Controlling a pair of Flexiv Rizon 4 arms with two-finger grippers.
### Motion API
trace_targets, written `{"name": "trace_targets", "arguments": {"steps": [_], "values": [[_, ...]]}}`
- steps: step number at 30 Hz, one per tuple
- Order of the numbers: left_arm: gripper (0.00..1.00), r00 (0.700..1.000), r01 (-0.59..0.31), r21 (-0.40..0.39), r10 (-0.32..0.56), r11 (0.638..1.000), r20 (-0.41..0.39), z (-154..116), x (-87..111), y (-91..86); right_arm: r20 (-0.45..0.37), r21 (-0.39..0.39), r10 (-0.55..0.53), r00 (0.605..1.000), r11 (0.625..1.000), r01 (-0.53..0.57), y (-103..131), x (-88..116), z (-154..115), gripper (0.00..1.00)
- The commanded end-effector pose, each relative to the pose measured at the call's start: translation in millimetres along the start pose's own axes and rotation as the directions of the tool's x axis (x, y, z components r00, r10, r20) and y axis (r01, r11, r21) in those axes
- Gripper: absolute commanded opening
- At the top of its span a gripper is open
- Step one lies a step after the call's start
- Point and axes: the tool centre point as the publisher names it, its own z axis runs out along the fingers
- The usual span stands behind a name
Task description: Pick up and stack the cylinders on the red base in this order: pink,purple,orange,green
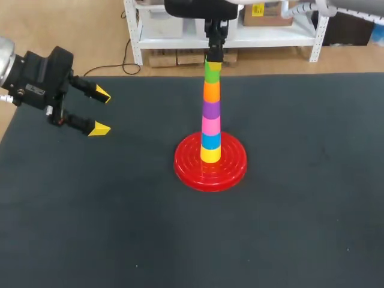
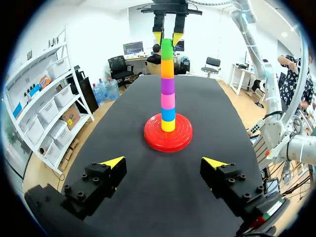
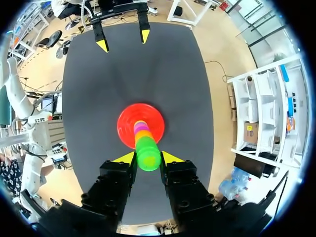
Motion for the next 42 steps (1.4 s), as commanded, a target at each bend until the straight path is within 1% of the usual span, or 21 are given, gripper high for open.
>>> {"name": "trace_targets", "arguments": {"steps": [1, 16, 20, 25, 29, 32, 42], "values": [[1.0, 1.0, -0.001, -0.003, 0.001, 1.0, 0.001, 0, 0.8, -0.8, 0.001, 0.003, -0.005, 1.0, 1.0, 0.005, 7, 2, 2, 1.0], [1.0, 1.0, -0.001, -0.003, 0.001, 1.0, 0.001, 0, 0.8, -0.8, 0.061, 0.008, 0.016, 0.998, 1.0, -0.017, 9, 8, -10, 1.0], [1.0, 1.0, -0.001, -0.003, 0.001, 1.0, 0.001, 0, 0.8, -0.8, 0.121, 0.007, 0.052, 0.991, 0.999, -0.053, 7, 15, -17, 1.0], [1.0, 1.0, -0.001, -0.003, 0.001, 1.0, 0.001, 0, 0.8, -0.8, 0.188, -0.018, 0.11, 0.976, 0.994, -0.108, 8, 32, -20, 1.0], [1.0, 1.0, -0.001, -0.003, 0.001, 1.0, 0.001, 0, 0.8, -0.8, 0.197, -0.041, 0.137, 0.971, 0.991, -0.131, 8, 38, -14, 1.0], [1.0, 1.0, -0.001, -0.003, 0.001, 1.0, 0.001, 0, 0.8, -0.8, 0.201, -0.026, 0.138, 0.97, 0.99, -0.136, 10, 38, -12, 1.0], [1.0, 1.0, -0.001, -0.003, 0.001, 1.0, 0.001, 0, 0.8, -0.8, 0.201, -0.026, 0.138, 0.97, 0.99, -0.136, 10, 38, -12, 1.0]]}}
